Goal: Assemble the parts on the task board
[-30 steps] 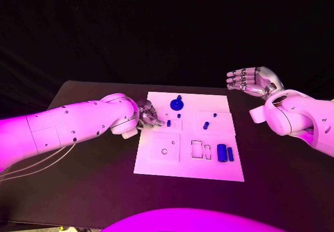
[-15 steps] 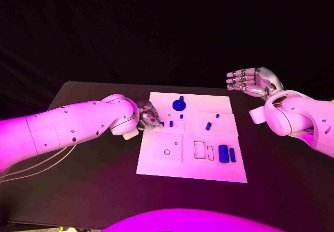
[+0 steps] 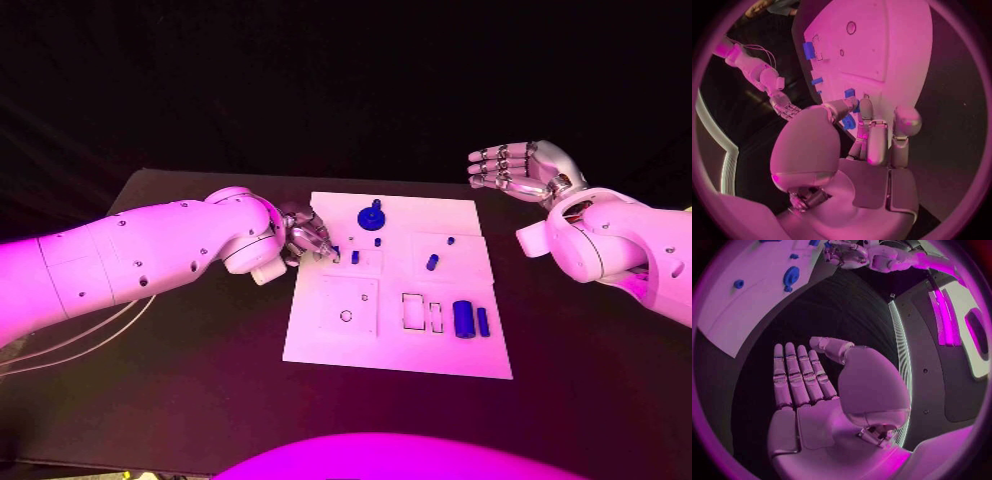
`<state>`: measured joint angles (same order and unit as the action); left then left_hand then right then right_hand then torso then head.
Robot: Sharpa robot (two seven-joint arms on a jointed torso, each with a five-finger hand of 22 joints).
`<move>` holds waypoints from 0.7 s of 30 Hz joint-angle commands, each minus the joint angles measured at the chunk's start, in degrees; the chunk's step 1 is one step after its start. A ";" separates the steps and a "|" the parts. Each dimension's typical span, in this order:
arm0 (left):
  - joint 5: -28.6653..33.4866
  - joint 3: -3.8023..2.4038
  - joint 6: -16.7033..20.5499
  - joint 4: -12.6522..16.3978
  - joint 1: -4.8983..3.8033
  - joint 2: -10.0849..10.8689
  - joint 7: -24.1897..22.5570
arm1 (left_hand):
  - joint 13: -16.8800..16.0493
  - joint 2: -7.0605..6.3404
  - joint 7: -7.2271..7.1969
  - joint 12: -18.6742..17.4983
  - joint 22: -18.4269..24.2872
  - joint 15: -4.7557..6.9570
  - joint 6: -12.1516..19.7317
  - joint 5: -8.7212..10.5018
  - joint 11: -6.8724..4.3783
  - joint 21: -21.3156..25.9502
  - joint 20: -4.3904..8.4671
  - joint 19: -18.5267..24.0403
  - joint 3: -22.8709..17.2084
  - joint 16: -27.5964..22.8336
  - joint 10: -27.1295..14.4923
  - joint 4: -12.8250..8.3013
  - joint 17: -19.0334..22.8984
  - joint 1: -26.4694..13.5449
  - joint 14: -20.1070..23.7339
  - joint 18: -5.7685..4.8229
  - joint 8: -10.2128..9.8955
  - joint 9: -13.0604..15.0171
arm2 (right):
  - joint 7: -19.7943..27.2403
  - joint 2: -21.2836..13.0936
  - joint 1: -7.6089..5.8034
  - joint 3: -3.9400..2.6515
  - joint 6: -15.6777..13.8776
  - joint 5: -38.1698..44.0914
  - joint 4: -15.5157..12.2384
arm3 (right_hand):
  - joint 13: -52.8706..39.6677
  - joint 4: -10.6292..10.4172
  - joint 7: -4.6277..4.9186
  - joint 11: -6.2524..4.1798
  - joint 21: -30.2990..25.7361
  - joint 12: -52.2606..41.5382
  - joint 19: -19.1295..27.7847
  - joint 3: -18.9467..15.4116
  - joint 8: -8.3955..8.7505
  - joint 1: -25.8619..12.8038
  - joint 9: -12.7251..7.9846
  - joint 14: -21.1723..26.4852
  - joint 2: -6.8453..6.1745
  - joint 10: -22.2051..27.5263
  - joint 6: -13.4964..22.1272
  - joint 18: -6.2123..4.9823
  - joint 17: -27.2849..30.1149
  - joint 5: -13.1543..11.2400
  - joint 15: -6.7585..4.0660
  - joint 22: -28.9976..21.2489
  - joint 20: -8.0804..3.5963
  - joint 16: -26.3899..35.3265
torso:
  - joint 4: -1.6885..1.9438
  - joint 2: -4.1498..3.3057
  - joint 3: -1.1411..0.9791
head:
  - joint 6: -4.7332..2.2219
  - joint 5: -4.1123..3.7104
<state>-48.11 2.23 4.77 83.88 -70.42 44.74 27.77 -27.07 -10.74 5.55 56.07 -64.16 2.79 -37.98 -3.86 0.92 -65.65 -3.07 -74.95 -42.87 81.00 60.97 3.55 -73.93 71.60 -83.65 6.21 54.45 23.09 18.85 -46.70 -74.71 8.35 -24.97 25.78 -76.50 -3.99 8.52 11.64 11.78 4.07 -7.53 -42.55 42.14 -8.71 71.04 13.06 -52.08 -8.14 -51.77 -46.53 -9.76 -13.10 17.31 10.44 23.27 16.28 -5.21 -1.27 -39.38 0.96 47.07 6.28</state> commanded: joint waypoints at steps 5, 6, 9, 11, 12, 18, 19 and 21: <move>1.95 -0.30 -3.39 -0.93 -0.66 -0.01 0.77 | 0.61 0.83 -0.62 -0.13 -1.16 0.42 -2.56 -2.47 -0.53 -1.08 0.16 -1.10 -6.82 1.13 1.89 -0.60 -1.79 -0.68 -1.83 0.22 2.62 1.22 | 0.04 0.05 0.03 -0.01 0.23 0.01 0.02 | 0.37 0.11 2.44 0.29 -0.52 0.64 0.10 0.04 1.21 0.01 -0.39 0.37 0.92 1.26 -0.68 -0.32 0.40 0.73 0.06 -0.31 0.18 0.88 | -0.05 -0.03 0.02 | -0.02 -0.04; 2.38 -0.32 -4.21 -1.12 -0.72 -0.05 0.96 | 0.61 0.83 -0.62 -0.13 -1.16 0.42 -2.56 -2.47 -0.53 -1.08 0.16 -1.10 -6.82 1.13 1.89 -0.60 -1.79 -0.68 -1.83 0.22 2.62 1.22 | 0.03 0.05 0.03 -0.01 0.24 0.01 0.03 | 0.37 0.11 2.44 0.29 -0.52 0.64 0.10 0.04 1.21 0.01 -0.39 0.37 0.92 1.26 -0.68 -0.32 0.40 0.73 0.06 -0.31 0.18 0.88 | -0.05 -0.03 0.03 | -0.02 -0.06; 3.66 -0.36 -6.91 -1.82 -0.97 -0.35 1.57 | 0.68 1.03 -0.65 -0.17 -1.15 0.40 -2.53 -2.24 -0.52 -1.08 0.12 -1.05 -7.05 1.10 2.08 -0.61 -1.74 -1.31 -1.81 0.22 2.67 1.18 | 0.02 0.06 0.03 -0.01 0.27 0.01 0.04 | 0.37 0.11 2.44 0.29 -0.52 0.64 0.10 0.04 1.21 0.01 -0.39 0.37 0.92 1.26 -0.68 -0.32 0.40 0.73 0.06 -0.31 0.18 0.88 | 0.01 -0.01 0.04 | -0.06 -0.05; 4.23 -0.37 -8.33 -2.29 -1.13 -0.61 1.90 | 0.75 1.49 -0.75 -0.18 -1.23 0.41 -2.62 -2.05 -0.56 -1.14 0.08 -1.02 -7.24 1.18 2.33 -0.46 -1.88 -2.32 -1.86 0.21 2.70 1.10 | 0.00 0.07 0.03 -0.01 0.30 0.01 0.04 | 0.37 0.11 2.44 0.29 -0.52 0.64 0.10 0.04 1.21 0.01 -0.39 0.37 0.92 1.26 -0.68 -0.32 0.40 0.73 0.06 -0.31 0.18 0.88 | 0.03 0.00 0.02 | -0.06 -0.07; 4.45 -0.37 -9.06 -2.57 -1.22 -0.77 2.07 | 0.75 1.60 -0.78 -0.17 -1.28 0.41 -2.66 -2.03 -0.58 -1.19 0.08 -1.04 -7.28 1.20 2.40 -0.41 -1.92 -2.53 -1.87 0.20 2.71 1.08 | -0.01 0.09 0.03 -0.01 0.31 0.01 0.04 | 0.37 0.11 2.44 0.29 -0.52 0.64 0.10 0.04 1.21 0.01 -0.39 0.37 0.92 1.26 -0.68 -0.32 0.40 0.73 0.06 -0.31 0.18 0.88 | 0.03 0.01 0.00 | -0.09 -0.07; 5.21 -0.36 -11.89 -4.61 -1.91 -2.19 3.19 | -0.07 3.51 -1.80 1.00 -5.04 1.11 -4.92 -1.95 -1.45 -4.94 0.57 -3.44 -7.83 3.04 5.15 -0.04 -5.02 -6.60 -3.24 -0.68 2.87 0.83 | -0.06 0.17 0.03 -0.01 0.43 0.01 0.09 | 0.37 0.10 2.44 0.31 -0.52 0.66 0.09 0.00 1.24 -0.02 -0.41 0.39 0.92 1.28 -0.69 -0.31 0.47 0.73 0.07 -0.48 0.18 0.90 | -0.01 0.03 0.00 | -0.08 0.05; 5.28 -0.36 -12.33 -5.18 -2.12 -2.65 3.46 | -1.00 3.75 -1.98 1.63 -5.70 1.25 -5.30 -1.99 -1.60 -5.61 0.69 -3.86 -7.93 3.16 5.85 -0.04 -5.19 -7.20 -3.35 -0.84 2.91 0.82 | -0.07 0.20 0.03 -0.01 0.46 0.01 0.09 | 0.37 0.10 2.44 0.31 -0.52 0.66 0.09 0.00 1.24 -0.02 -0.41 0.39 0.92 1.28 -0.69 -0.31 0.47 0.73 0.07 -0.48 0.18 0.90 | -0.02 0.04 -0.01 | -0.10 0.08; 5.23 -0.35 -12.51 -5.63 -2.28 -3.03 3.66 | -2.09 3.80 -2.18 2.35 -6.39 1.42 -5.70 -2.08 -1.79 -6.29 0.85 -4.28 -8.04 3.43 6.62 -0.27 -5.61 -7.75 -3.54 -1.00 2.98 0.83 | -0.08 0.23 0.03 -0.01 0.50 0.01 0.10 | 0.37 0.10 2.44 0.31 -0.52 0.66 0.09 0.00 1.24 -0.02 -0.41 0.39 0.92 1.28 -0.69 -0.31 0.47 0.73 0.07 -0.48 0.18 0.90 | -0.04 0.02 -0.02 | -0.11 0.08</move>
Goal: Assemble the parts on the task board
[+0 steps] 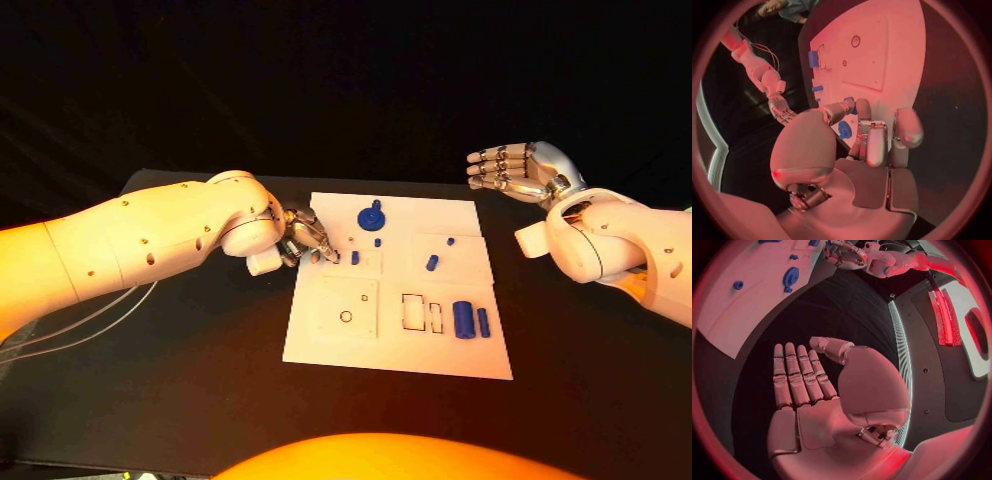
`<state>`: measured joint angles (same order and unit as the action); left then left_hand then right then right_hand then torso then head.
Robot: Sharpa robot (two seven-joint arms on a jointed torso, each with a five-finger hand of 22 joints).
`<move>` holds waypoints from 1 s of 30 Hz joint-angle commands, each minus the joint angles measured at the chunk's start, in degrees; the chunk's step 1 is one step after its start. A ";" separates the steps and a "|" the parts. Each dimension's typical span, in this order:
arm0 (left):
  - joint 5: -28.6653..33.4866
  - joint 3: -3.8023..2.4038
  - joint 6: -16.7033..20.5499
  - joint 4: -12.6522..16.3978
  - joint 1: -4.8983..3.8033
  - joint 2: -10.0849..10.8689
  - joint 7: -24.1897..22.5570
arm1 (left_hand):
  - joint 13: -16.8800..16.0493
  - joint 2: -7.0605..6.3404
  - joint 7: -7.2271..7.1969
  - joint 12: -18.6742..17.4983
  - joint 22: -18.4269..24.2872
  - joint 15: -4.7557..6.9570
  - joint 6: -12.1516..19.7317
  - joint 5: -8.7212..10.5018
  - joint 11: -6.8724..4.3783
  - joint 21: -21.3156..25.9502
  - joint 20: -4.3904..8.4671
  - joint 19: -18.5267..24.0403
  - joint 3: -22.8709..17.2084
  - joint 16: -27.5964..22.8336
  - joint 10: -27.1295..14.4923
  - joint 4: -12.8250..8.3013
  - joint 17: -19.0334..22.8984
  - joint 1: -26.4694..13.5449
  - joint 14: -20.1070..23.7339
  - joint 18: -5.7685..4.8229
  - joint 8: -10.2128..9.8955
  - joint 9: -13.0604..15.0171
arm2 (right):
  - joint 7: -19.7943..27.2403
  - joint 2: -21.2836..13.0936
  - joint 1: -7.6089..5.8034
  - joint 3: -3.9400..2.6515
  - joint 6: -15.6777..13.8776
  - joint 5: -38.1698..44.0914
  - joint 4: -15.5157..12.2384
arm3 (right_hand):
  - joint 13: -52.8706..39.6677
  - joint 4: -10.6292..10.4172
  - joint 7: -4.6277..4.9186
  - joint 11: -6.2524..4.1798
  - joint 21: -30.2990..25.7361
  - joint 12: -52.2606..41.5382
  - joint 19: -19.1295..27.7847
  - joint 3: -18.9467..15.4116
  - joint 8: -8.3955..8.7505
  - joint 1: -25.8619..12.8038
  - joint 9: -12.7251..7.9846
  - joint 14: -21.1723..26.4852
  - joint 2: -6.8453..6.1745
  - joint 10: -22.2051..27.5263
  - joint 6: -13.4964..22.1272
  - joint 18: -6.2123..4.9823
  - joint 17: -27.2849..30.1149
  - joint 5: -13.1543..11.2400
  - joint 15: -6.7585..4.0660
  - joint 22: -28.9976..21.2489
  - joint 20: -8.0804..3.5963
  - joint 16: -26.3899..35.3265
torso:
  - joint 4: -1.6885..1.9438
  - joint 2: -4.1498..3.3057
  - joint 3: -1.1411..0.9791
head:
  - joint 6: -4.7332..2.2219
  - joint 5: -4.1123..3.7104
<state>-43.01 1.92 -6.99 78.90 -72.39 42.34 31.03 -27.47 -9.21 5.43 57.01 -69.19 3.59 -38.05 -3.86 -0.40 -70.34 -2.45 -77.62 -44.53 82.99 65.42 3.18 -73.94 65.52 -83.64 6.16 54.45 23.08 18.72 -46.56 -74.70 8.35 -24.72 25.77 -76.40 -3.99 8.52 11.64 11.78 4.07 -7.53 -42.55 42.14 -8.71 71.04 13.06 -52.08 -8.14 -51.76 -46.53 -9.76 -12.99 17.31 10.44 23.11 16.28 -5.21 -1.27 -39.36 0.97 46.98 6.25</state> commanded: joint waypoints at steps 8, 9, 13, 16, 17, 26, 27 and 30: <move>-1.62 0.02 -0.88 -2.90 -1.08 -2.73 1.14 | -6.57 2.51 -2.97 4.54 -4.49 1.26 -7.76 -2.40 -1.27 -4.67 0.84 -3.38 -6.78 2.85 5.47 -0.76 -7.92 -3.83 -4.33 -1.71 3.43 1.00 | 0.00 0.16 0.02 -0.01 0.30 0.02 0.01 | 0.37 0.11 2.44 0.32 -0.53 0.68 0.09 -0.02 1.25 -0.02 -0.42 0.42 0.91 1.29 -0.68 -0.30 0.41 0.73 0.09 -0.42 0.19 0.92 | -0.01 0.00 -0.04 | -0.09 0.11; -1.90 0.03 -0.88 -3.09 -1.15 -2.94 1.22 | -7.08 2.56 -3.15 4.86 -4.98 1.38 -8.24 -2.39 -1.42 -5.16 0.95 -3.65 -6.75 3.06 5.89 -0.83 -8.28 -4.17 -4.44 -1.83 3.61 1.16 | -0.01 0.16 0.02 -0.01 0.31 0.02 0.01 | 0.37 0.11 2.44 0.32 -0.53 0.68 0.09 -0.02 1.25 -0.02 -0.42 0.42 0.91 1.29 -0.68 -0.30 0.41 0.73 0.09 -0.42 0.19 0.92 | 0.00 0.01 -0.04 | -0.06 0.12; -3.41 0.09 -1.12 -3.80 -1.38 -3.82 1.56 | -7.75 2.71 -3.88 5.15 -6.25 1.84 -9.80 -2.47 -2.01 -6.39 1.37 -4.32 -6.58 3.55 6.83 -0.91 -9.09 -5.21 -4.65 -2.13 4.57 2.42 | -0.02 0.21 0.02 0.00 0.34 0.02 0.02 | 0.37 0.11 2.44 0.32 -0.53 0.68 0.09 -0.02 1.25 -0.02 -0.42 0.42 0.91 1.29 -0.68 -0.30 0.41 0.73 0.09 -0.42 0.19 0.92 | 0.00 -0.02 -0.03 | -0.02 0.12; -4.32 0.11 -1.46 -4.25 -1.50 -4.33 1.74 | -6.87 2.72 -4.01 4.66 -6.39 1.94 -10.03 -2.46 -2.12 -6.53 1.47 -4.38 -6.50 3.63 6.72 -0.86 -9.24 -5.47 -4.68 -2.16 4.73 2.77 | -0.02 0.26 0.02 0.00 0.36 0.02 0.05 | 0.37 0.11 2.44 0.32 -0.53 0.68 0.09 -0.02 1.25 -0.02 -0.42 0.42 0.91 1.29 -0.68 -0.30 0.41 0.73 0.09 -0.42 0.19 0.92 | -0.01 -0.02 -0.02 | 0.00 0.14; -4.62 0.12 -1.68 -4.50 -1.56 -4.55 1.83 | -5.94 2.76 -4.14 4.16 -6.60 2.02 -10.24 -2.44 -2.22 -6.72 1.55 -4.48 -6.41 3.77 6.59 -0.79 -9.49 -5.70 -4.74 -2.21 4.90 3.11 | -0.02 0.29 0.02 0.00 0.37 0.02 0.07 | 0.37 0.11 2.44 0.32 -0.53 0.68 0.09 -0.02 1.25 -0.02 -0.42 0.42 0.91 1.29 -0.68 -0.30 0.41 0.73 0.09 -0.42 0.19 0.92 | -0.01 -0.02 -0.02 | 0.00 0.14; -5.44 0.20 -4.80 -6.32 -2.18 -5.93 2.42 | -7.51 3.52 -5.31 4.68 -7.67 2.75 -12.13 -1.98 -3.15 -7.70 2.28 -4.87 -3.60 4.62 8.28 0.51 -11.06 -7.64 -5.10 -2.46 6.76 6.99 | -0.04 0.48 0.05 0.00 0.49 0.02 0.24 | 0.38 0.13 2.43 0.34 -0.53 0.73 0.09 -0.05 1.28 -0.03 -0.44 0.47 0.89 1.36 -0.67 -0.29 0.48 0.73 0.11 -0.59 0.19 0.96 | -0.04 -0.06 -0.01 | 0.16 0.23; -5.37 0.21 -5.10 -6.46 -2.23 -6.02 2.40 | -7.57 3.47 -5.38 4.69 -7.67 2.79 -12.19 -2.13 -3.21 -7.70 2.31 -4.86 -3.47 4.64 8.32 0.48 -11.09 -7.66 -5.10 -2.46 6.85 7.22 | -0.05 0.51 0.06 0.00 0.51 0.02 0.26 | 0.38 0.13 2.43 0.34 -0.53 0.73 0.09 -0.05 1.28 -0.03 -0.44 0.47 0.89 1.36 -0.67 -0.29 0.48 0.73 0.11 -0.59 0.19 0.96 | -0.03 -0.04 0.01 | 0.17 0.22; -5.15 0.23 -5.68 -6.73 -2.32 -6.22 2.29 | -7.94 2.59 -5.66 4.69 -7.85 3.02 -12.00 -5.05 -3.47 -7.84 2.55 -4.86 -3.38 4.77 8.55 -0.02 -11.34 -8.15 -5.15 -2.49 6.93 8.77 | -0.05 0.54 0.08 0.01 0.55 0.02 0.28 | 0.38 0.13 2.43 0.34 -0.53 0.73 0.09 -0.05 1.28 -0.03 -0.44 0.47 0.89 1.36 -0.67 -0.29 0.48 0.73 0.11 -0.59 0.19 0.96 | -0.03 -0.03 0.00 | 0.17 0.21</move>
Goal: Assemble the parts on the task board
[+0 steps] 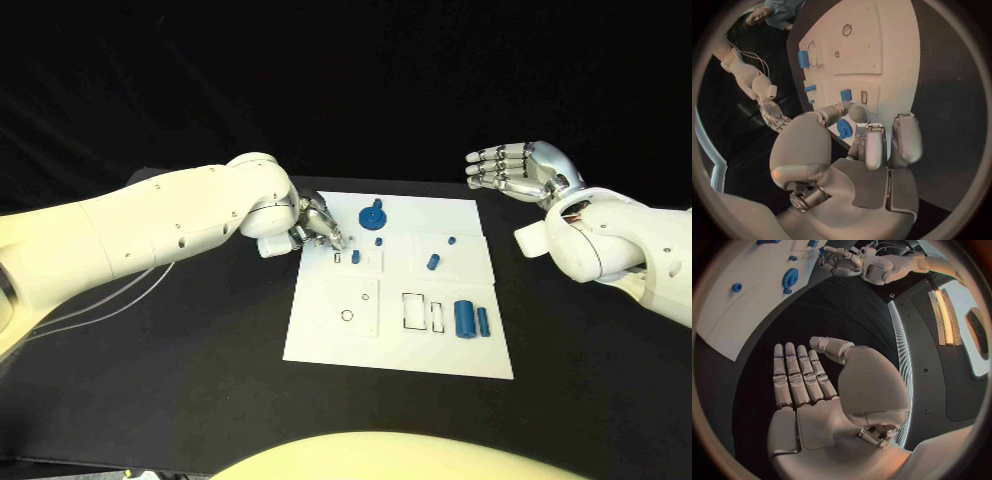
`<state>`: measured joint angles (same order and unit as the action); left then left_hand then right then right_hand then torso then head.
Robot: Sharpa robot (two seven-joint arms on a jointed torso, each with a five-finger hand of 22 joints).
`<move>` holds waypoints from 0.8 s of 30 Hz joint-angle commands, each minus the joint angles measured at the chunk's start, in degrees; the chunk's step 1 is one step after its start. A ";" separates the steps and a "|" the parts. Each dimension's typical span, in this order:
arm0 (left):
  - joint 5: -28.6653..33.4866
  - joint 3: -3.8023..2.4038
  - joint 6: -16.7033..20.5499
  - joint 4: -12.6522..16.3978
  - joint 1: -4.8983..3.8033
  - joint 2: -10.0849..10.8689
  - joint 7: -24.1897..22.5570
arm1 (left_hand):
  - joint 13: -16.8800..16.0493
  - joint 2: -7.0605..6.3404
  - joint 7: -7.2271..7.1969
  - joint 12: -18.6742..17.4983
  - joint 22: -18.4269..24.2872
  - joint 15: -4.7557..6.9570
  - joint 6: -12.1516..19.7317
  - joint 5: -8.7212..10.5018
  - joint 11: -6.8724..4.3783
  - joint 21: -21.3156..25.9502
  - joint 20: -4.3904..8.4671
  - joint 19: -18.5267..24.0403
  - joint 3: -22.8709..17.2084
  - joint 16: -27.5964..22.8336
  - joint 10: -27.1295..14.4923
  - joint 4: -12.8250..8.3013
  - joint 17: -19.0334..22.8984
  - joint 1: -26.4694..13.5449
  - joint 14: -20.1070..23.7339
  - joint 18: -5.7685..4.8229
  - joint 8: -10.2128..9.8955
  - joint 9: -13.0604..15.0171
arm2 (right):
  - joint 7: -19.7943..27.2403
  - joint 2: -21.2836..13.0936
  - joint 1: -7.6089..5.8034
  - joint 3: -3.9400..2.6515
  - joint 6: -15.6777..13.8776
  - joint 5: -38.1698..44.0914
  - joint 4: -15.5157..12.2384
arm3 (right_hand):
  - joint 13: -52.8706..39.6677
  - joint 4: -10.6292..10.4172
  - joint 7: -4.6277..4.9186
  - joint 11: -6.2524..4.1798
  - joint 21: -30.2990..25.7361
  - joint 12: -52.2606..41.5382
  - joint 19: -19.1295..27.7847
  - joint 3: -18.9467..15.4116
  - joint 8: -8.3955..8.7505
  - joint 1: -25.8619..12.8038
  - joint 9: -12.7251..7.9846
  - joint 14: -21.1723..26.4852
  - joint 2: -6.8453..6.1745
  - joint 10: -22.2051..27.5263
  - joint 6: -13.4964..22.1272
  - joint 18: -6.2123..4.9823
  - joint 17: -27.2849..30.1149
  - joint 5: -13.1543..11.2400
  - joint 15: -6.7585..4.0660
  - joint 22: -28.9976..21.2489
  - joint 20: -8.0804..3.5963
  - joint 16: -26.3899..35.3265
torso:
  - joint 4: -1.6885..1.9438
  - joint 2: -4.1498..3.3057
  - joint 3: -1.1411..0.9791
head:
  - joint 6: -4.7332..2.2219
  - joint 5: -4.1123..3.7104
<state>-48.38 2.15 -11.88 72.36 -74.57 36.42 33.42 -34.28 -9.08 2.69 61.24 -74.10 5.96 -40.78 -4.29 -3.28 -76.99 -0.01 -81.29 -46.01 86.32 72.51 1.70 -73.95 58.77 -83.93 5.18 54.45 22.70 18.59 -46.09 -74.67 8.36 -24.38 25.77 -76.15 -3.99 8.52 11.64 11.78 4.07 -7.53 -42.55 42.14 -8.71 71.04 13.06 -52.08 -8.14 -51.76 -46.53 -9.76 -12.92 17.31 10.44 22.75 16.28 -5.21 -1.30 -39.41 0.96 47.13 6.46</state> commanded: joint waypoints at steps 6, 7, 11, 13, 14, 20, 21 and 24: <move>1.03 0.16 -1.20 -0.66 -0.25 -0.65 -0.41 | -1.64 1.59 -3.04 0.38 -3.37 0.80 -9.43 -15.11 -0.77 -1.55 0.33 -1.26 -4.10 1.64 1.92 -0.09 -11.71 -2.88 -4.94 -1.59 6.07 12.35 | 0.08 0.11 0.07 0.00 0.22 0.02 0.05 | 0.38 0.13 2.45 0.35 -0.53 0.75 0.09 -0.07 1.31 -0.04 -0.45 0.49 0.89 1.40 -0.65 -0.28 0.45 0.74 0.12 -0.33 0.19 0.97 | 0.07 0.04 0.02 | 0.05 0.03; 1.14 0.21 -1.20 -0.71 -0.26 -0.70 -0.46 | -1.81 1.56 -3.06 0.43 -3.43 0.82 -9.48 -16.06 -0.78 -1.60 0.33 -1.28 -4.32 1.68 2.00 -0.32 -11.78 -2.98 -4.96 -1.61 5.95 12.67 | 0.08 0.11 0.08 0.00 0.22 0.02 0.05 | 0.38 0.13 2.45 0.35 -0.53 0.75 0.09 -0.07 1.31 -0.04 -0.45 0.49 0.89 1.40 -0.65 -0.28 0.45 0.74 0.12 -0.33 0.19 0.97 | 0.07 0.04 0.02 | 0.05 0.03; 1.52 0.46 -1.00 -0.92 -0.29 -0.84 -0.80 | -2.11 1.30 -3.09 0.46 -3.62 0.84 -9.82 -19.71 -0.81 -1.75 0.35 -1.32 -5.09 1.88 2.26 -1.21 -12.19 -3.45 -5.06 -1.64 5.50 13.92 | 0.07 0.12 0.08 0.00 0.23 0.02 0.06 | 0.38 0.13 2.45 0.35 -0.53 0.75 0.09 -0.07 1.31 -0.04 -0.45 0.49 0.89 1.40 -0.65 -0.28 0.45 0.74 0.12 -0.33 0.19 0.97 | 0.05 0.02 0.02 | 0.02 0.08; 1.59 0.56 -0.88 -0.98 -0.29 -0.87 -0.90 | -2.24 0.99 -3.17 0.46 -3.74 0.86 -10.19 -21.59 -0.87 -1.85 0.36 -1.35 -5.25 2.05 2.41 -1.52 -12.55 -3.81 -5.15 -1.66 5.51 14.58 | 0.07 0.12 0.09 0.00 0.24 0.02 0.06 | 0.38 0.13 2.45 0.35 -0.53 0.75 0.09 -0.07 1.31 -0.04 -0.45 0.49 0.89 1.40 -0.65 -0.28 0.45 0.74 0.12 -0.33 0.19 0.97 | 0.04 0.02 0.01 | 0.01 0.08; 1.63 0.62 -0.81 -1.01 -0.30 -0.89 -0.96 | -2.40 0.94 -3.20 0.53 -3.83 0.86 -10.29 -21.92 -0.89 -1.94 0.37 -1.40 -5.25 2.13 2.51 -1.56 -12.71 -3.93 -5.20 -1.69 5.49 14.76 | 0.07 0.12 0.09 0.00 0.24 0.02 0.07 | 0.38 0.13 2.45 0.35 -0.53 0.75 0.09 -0.07 1.31 -0.04 -0.45 0.49 0.89 1.40 -0.65 -0.28 0.45 0.74 0.12 -0.33 0.19 0.97 | 0.04 0.02 0.01 | 0.01 0.08; 1.46 0.84 -1.22 -1.18 -0.33 -0.94 -1.06 | -2.09 0.89 -3.42 0.28 -4.11 0.92 -11.05 -23.25 -1.02 -2.18 0.40 -1.53 -5.54 2.48 2.64 -1.74 -13.45 -4.55 -5.39 -1.75 5.69 15.66 | 0.05 0.11 0.09 0.00 0.25 0.02 0.08 | 0.38 0.13 2.45 0.35 -0.53 0.75 0.09 -0.07 1.31 -0.04 -0.45 0.49 0.89 1.40 -0.65 -0.28 0.45 0.74 0.12 -0.33 0.19 0.97 | 0.04 0.00 0.03 | 0.06 0.10; 1.42 0.87 -1.42 -1.21 -0.34 -0.98 -1.02 | -2.05 0.91 -3.44 0.25 -4.12 0.92 -11.10 -23.34 -1.04 -2.19 0.41 -1.53 -5.62 2.54 2.65 -1.77 -13.58 -4.59 -5.42 -1.75 5.70 15.74 | 0.05 0.11 0.09 0.00 0.25 0.02 0.08 | 0.38 0.13 2.45 0.35 -0.53 0.75 0.09 -0.07 1.31 -0.04 -0.45 0.49 0.89 1.40 -0.65 -0.28 0.45 0.74 0.12 -0.33 0.19 0.97 | 0.05 0.00 0.02 | 0.08 0.11; 1.38 0.97 -2.31 -1.37 -0.39 -1.12 -0.67 | -2.79 1.06 -3.67 0.56 -4.25 0.99 -11.97 -23.56 -1.18 -2.30 0.46 -1.56 -5.86 2.79 3.11 -1.78 -14.10 -5.30 -5.56 -1.77 6.17 16.65 | 0.04 0.13 0.10 0.00 0.27 0.02 0.11 | 0.38 0.13 2.45 0.35 -0.53 0.75 0.09 -0.07 1.31 -0.04 -0.45 0.49 0.89 1.40 -0.65 -0.28 0.45 0.74 0.12 -0.33 0.19 0.97 | 0.05 0.00 0.01 | 0.11 0.12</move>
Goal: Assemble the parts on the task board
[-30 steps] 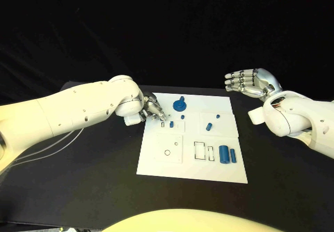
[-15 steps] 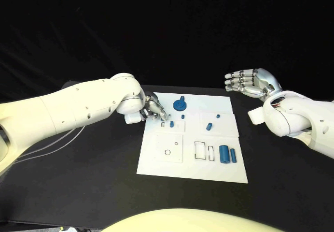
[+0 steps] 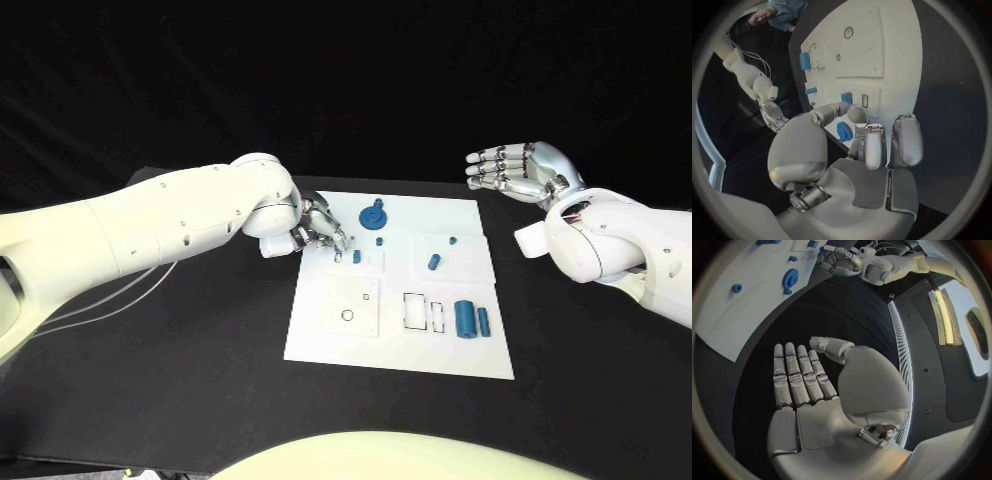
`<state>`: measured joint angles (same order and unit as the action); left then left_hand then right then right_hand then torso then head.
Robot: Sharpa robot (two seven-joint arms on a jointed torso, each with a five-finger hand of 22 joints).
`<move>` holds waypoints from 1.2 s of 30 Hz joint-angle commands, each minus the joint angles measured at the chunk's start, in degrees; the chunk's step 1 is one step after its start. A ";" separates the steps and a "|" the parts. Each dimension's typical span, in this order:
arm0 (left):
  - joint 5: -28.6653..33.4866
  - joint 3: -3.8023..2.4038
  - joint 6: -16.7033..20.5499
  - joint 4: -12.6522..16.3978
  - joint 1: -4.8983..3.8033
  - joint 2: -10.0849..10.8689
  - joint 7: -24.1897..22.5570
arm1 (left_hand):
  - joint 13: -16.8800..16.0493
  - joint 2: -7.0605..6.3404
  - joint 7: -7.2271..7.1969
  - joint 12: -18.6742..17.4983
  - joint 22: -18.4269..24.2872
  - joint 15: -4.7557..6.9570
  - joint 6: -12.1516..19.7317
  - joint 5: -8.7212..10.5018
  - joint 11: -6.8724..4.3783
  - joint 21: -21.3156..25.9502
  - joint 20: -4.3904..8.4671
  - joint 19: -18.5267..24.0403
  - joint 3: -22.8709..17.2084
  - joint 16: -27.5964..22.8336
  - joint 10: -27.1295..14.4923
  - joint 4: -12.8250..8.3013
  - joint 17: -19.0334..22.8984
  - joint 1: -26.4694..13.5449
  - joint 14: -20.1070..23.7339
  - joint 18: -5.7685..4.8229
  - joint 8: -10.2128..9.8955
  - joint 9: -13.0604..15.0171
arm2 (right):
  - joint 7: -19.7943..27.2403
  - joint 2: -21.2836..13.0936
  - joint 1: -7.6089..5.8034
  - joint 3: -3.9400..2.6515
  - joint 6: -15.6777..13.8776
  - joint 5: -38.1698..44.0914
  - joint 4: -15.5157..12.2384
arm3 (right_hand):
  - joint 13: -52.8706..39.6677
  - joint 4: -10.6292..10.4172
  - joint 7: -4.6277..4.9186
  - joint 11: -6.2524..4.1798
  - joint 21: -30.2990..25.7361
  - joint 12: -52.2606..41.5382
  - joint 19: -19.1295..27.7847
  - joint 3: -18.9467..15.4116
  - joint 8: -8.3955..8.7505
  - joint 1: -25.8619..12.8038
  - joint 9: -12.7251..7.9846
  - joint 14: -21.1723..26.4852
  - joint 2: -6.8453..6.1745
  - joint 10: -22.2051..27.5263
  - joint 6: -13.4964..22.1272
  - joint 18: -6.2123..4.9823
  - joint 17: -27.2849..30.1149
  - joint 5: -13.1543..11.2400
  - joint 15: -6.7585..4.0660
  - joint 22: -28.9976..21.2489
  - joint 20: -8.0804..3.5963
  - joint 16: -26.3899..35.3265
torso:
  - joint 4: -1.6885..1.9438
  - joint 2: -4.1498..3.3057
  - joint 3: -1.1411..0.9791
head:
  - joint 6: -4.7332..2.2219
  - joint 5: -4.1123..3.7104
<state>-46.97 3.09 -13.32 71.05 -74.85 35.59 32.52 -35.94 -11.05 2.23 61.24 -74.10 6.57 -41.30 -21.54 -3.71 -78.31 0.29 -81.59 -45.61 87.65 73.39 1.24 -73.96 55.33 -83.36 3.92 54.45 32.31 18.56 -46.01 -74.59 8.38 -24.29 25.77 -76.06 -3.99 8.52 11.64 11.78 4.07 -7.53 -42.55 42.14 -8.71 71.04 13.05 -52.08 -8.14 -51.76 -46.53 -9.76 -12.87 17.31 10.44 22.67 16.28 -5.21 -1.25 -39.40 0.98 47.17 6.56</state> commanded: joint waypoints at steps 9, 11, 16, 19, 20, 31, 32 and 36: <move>0.34 0.17 -4.86 -0.88 -0.32 -0.74 1.91 | -1.18 4.49 -3.50 0.38 -4.62 0.45 -12.72 -5.43 -0.92 -1.29 0.24 -1.38 -4.90 1.80 2.91 -0.18 -14.84 -3.80 -6.32 -0.61 5.91 8.55 | 0.04 0.09 0.04 0.00 0.22 0.02 0.06 | 0.38 0.13 2.45 0.35 -0.53 0.75 0.09 -0.07 1.31 -0.04 -0.45 0.49 0.89 1.39 -0.65 -0.28 0.41 0.74 0.12 -0.25 0.19 0.97 | -0.04 -0.01 -0.01 | 0.13 0.07; 0.50 0.22 -5.77 -1.09 -0.40 -0.89 2.31 | -1.25 5.17 -3.56 0.30 -4.87 0.43 -13.25 -5.18 -0.94 -1.50 0.23 -1.49 -3.71 1.93 3.14 0.59 -15.12 -4.71 -6.39 -0.68 5.48 9.03 | 0.03 0.09 0.05 0.00 0.22 0.02 0.06 | 0.38 0.13 2.54 0.38 -0.52 0.80 0.07 -0.15 1.39 -0.10 -0.50 0.54 0.86 1.49 -0.57 -0.27 0.53 0.75 0.14 -0.56 0.20 1.00 | -0.03 -0.01 -0.03 | 0.19 0.09; 0.74 0.32 -7.72 -1.76 -0.57 -1.32 3.37 | -1.20 6.09 -3.60 0.13 -4.95 0.41 -13.74 -4.69 -0.93 -1.56 0.22 -1.49 -2.35 1.95 3.27 1.33 -15.16 -5.50 -6.40 -0.70 4.84 9.58 | 0.00 0.11 0.05 0.00 0.24 0.01 0.04 | 0.38 0.13 2.54 0.38 -0.52 0.80 0.07 -0.15 1.39 -0.10 -0.50 0.54 0.86 1.49 -0.57 -0.27 0.53 0.75 0.14 -0.56 0.20 1.00 | -0.05 -0.03 0.00 | 0.18 0.12; 0.80 0.36 -8.66 -2.30 -0.69 -1.59 3.87 | -1.22 6.39 -3.61 0.07 -5.00 0.41 -13.99 -4.50 -0.94 -1.59 0.21 -1.50 -1.50 1.98 3.34 1.62 -15.24 -5.79 -6.42 -0.71 4.58 9.83 | -0.01 0.11 0.05 0.00 0.23 0.01 0.03 | 0.38 0.13 2.54 0.38 -0.52 0.80 0.07 -0.15 1.39 -0.10 -0.50 0.54 0.86 1.49 -0.57 -0.27 0.53 0.75 0.14 -0.56 0.20 1.00 | -0.07 -0.03 0.01 | 0.22 0.16; 0.81 0.38 -8.95 -2.53 -0.74 -1.71 4.02 | -1.19 6.47 -3.63 0.05 -4.99 0.40 -14.04 -4.44 -0.94 -1.58 0.21 -1.49 -1.38 1.99 3.35 1.62 -15.25 -5.78 -6.42 -0.71 4.54 9.88 | -0.01 0.11 0.05 0.00 0.23 0.01 0.03 | 0.38 0.13 2.54 0.38 -0.52 0.80 0.07 -0.15 1.39 -0.10 -0.50 0.54 0.86 1.49 -0.57 -0.27 0.53 0.75 0.14 -0.56 0.20 1.00 | -0.06 -0.03 0.00 | 0.22 0.16; 0.35 0.58 -10.89 -5.33 -1.30 -3.36 4.82 | -1.25 8.20 -3.65 -0.21 -5.06 0.37 -14.80 -2.60 -0.95 -1.59 0.19 -1.46 2.55 2.03 3.54 2.21 -15.34 -5.40 -6.45 -0.71 3.21 11.02 | -0.02 0.20 0.06 0.01 0.24 0.01 0.03 | 0.38 0.12 2.61 0.40 -0.52 0.83 0.05 -0.19 1.44 -0.13 -0.53 0.56 0.85 1.53 -0.53 -0.26 0.61 0.75 0.16 -0.74 0.20 1.02 | -0.13 -0.05 0.02 | 0.37 0.19; 0.30 0.59 -11.03 -5.52 -1.32 -3.46 4.84 | -1.29 8.29 -3.65 -0.20 -5.07 0.37 -14.82 -2.40 -0.95 -1.60 0.19 -1.46 2.73 2.03 3.56 2.23 -15.36 -5.34 -6.45 -0.71 3.13 11.09 | -0.02 0.20 0.06 0.01 0.24 0.01 0.03 | 0.38 0.12 2.61 0.40 -0.52 0.83 0.05 -0.19 1.44 -0.13 -0.53 0.56 0.85 1.53 -0.53 -0.26 0.61 0.75 0.16 -0.74 0.20 1.02 | -0.10 -0.05 0.01 | 0.37 0.17; 0.18 0.70 -11.53 -6.16 -1.41 -3.84 4.93 | -1.33 8.98 -3.64 -0.34 -5.12 0.36 -15.03 1.74 -0.93 -1.61 0.17 -1.46 4.18 2.04 3.60 2.35 -15.36 -4.66 -6.45 -0.72 2.31 11.86 | -0.03 0.22 0.06 0.01 0.24 0.01 0.03 | 0.38 0.12 2.61 0.40 -0.52 0.83 0.05 -0.19 1.44 -0.13 -0.53 0.56 0.85 1.53 -0.53 -0.26 0.61 0.75 0.16 -0.74 0.20 1.02 | -0.05 -0.04 -0.01 | 0.39 0.11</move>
<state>-46.73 3.78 -24.47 65.02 -76.15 31.98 37.40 -36.27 -6.93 0.78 61.22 -74.11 6.76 -47.12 -19.59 -4.09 -78.98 0.50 -81.80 -41.48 88.32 74.80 3.00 -73.98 49.14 -83.55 3.92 54.43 40.22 18.45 -45.85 -74.56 8.39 -24.20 25.75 -76.01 -3.99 8.52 11.64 12.08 4.07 -7.52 -42.56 42.14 -7.84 71.04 12.98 -52.08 -8.14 -51.47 -46.53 -9.76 -12.67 17.31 10.44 22.23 16.28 -5.21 -1.35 -39.44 0.98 47.54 6.75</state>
